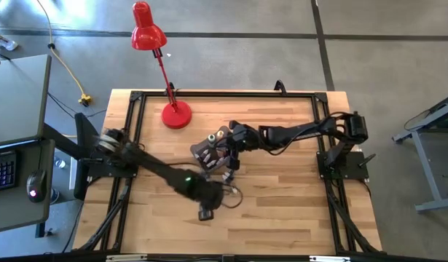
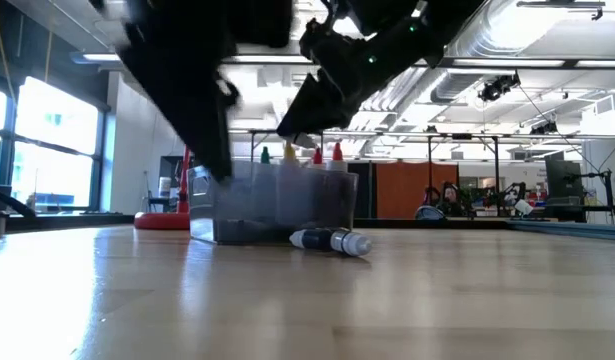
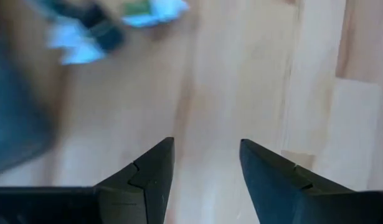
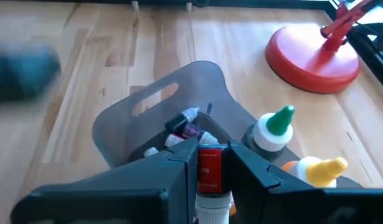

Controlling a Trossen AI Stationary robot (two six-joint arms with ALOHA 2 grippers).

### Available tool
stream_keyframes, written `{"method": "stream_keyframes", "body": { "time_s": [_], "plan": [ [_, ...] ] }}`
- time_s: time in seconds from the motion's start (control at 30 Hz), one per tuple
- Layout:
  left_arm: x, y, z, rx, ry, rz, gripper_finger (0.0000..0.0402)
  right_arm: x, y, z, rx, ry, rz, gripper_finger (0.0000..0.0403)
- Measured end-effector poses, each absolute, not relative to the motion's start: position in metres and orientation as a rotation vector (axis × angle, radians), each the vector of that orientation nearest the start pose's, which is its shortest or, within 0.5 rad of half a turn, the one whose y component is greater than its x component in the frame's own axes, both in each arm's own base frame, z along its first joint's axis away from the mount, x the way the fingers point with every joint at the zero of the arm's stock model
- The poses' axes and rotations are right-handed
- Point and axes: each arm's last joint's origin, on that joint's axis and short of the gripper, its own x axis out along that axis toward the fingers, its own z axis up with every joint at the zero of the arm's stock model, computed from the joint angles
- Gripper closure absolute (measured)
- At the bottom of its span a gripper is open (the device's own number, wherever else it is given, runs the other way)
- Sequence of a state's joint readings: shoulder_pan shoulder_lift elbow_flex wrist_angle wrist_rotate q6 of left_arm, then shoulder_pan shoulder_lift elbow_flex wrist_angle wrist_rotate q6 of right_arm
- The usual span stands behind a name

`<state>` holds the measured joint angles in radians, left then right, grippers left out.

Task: Pick & Place food coloring
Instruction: Put the small red food coloring bottle into the bin, then put the bottom small green food coloring bottle into the bin

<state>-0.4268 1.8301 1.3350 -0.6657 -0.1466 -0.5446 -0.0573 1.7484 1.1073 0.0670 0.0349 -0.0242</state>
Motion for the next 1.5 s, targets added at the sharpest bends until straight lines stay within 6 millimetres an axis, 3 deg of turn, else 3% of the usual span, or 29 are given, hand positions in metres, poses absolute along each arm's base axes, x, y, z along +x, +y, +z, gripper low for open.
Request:
{"method": "stream_keyframes", "body": {
  "time_s": [0.23,0.37,0.63,1.0,1.1,1.33,1.43,1.5],
  "plan": [
    [0.278,-0.170,0.260,0.004,0.949,0.330,0.0222,0.380,-0.016,0.221,-0.011,0.519,-0.008,0.0337],
    [0.258,-0.172,0.278,0.079,0.811,0.423,0.0222,0.391,-0.011,0.220,-0.024,0.408,0.062,0.0337],
    [0.259,-0.166,0.282,0.061,0.789,0.456,0.0222,0.401,-0.011,0.195,-0.057,0.432,0.062,0.0327],
    [0.262,-0.163,0.281,0.009,0.790,0.472,0.0222,0.399,-0.012,0.199,-0.213,0.442,0.006,0.0223],
    [0.262,-0.163,0.281,-0.008,0.788,0.477,0.0222,0.392,-0.004,0.215,-0.225,0.433,0.032,0.0214],
    [0.261,-0.162,0.280,0.011,0.789,0.491,0.0222,0.353,0.031,0.255,-0.207,0.533,0.129,0.0225],
    [0.261,-0.162,0.280,0.016,0.785,0.497,0.0222,0.344,0.047,0.250,-0.101,0.630,0.131,0.0228],
    [0.261,-0.161,0.280,0.028,0.778,0.508,0.0222,0.344,0.059,0.233,-0.110,0.677,0.118,0.0228]
  ]
}}
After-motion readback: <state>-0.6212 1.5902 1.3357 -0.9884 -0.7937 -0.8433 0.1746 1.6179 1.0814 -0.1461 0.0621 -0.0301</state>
